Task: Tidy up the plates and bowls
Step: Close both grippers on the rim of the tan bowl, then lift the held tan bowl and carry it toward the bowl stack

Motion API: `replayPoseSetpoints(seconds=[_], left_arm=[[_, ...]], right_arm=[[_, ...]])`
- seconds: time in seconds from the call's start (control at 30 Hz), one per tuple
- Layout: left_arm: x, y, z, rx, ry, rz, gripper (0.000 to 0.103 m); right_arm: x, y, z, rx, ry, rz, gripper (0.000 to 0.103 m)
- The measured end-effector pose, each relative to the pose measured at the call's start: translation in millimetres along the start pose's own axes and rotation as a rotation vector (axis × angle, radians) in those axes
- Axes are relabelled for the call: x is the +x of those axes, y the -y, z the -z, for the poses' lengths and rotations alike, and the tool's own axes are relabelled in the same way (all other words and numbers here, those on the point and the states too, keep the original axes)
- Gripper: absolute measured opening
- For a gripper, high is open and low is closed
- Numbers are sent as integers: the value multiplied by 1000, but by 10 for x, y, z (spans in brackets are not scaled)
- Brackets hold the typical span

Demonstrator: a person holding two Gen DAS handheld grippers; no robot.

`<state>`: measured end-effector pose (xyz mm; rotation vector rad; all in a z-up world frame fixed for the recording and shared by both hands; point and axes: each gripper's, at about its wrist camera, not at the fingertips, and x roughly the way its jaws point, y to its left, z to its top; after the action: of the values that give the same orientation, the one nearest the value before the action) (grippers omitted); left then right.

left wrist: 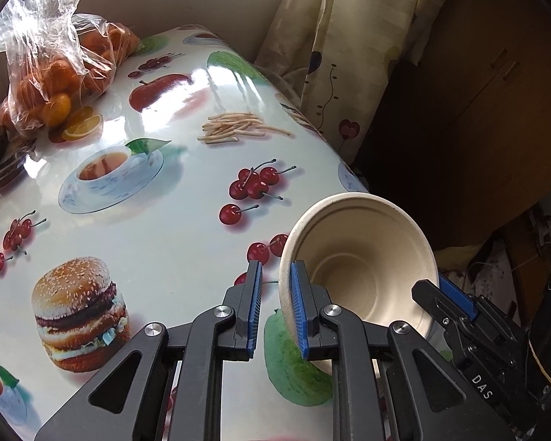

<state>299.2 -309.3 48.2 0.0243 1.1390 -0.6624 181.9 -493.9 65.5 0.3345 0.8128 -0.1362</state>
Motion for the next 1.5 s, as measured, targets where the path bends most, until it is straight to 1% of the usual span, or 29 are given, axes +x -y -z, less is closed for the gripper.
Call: replayPoseSetpoints(seconds=[0.23,0.53,0.7,0.97,1.5], left_arm=[[1,19,0,-5,-1,6,14],[-6,11,13,-13,-3,5,13],[-11,25,16,-9,0,5,13],[-43,80,41,11,8,-17,13],[-256,129,119,17,40,-14,13]], right_arm=[[-8,-5,4,-1,3,1,17],[-8,-8,5,-3,6,3,15],[-9,9,-7,-1,7,6,12],[-13,19,-28,4,9,0,11],[-192,-12,49,30,27,-29,10]])
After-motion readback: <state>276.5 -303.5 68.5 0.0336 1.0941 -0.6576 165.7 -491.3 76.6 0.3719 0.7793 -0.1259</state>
